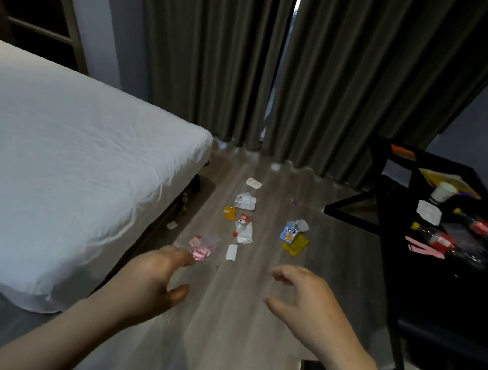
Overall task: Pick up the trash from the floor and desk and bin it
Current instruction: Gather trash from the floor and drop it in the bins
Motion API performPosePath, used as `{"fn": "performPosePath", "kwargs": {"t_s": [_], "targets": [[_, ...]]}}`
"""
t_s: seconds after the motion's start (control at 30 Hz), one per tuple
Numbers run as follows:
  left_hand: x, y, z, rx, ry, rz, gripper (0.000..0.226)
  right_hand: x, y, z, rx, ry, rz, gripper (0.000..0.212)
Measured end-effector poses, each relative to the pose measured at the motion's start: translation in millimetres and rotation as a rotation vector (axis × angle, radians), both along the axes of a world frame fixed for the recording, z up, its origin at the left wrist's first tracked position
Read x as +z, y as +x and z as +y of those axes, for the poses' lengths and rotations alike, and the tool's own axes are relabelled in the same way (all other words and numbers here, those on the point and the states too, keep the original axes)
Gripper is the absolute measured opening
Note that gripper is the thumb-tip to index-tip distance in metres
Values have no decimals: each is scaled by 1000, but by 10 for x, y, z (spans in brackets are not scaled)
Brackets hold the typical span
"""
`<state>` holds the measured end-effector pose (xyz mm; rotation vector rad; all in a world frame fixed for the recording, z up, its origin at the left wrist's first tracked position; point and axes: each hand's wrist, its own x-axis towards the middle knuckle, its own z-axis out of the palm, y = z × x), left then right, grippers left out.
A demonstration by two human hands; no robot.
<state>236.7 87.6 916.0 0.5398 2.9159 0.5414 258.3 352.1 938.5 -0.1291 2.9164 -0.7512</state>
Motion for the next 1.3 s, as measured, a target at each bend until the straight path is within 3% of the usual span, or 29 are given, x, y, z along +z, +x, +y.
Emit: {"fn": "performPosePath", "kwargs": {"t_s": [0.5,0.97,1.3], "targets": [[-402,-1979,132,115,12,-122,46,-369,-2331,169,83,-20,-119,40],[-1085,-4316,-456,90,16,-317,51,-932,-4557,-459,25,22,-281,45],[-1781,-5485,-609,112,-23,-434,56,-1608,-5614,-536,-17,10,-338,48]]}}
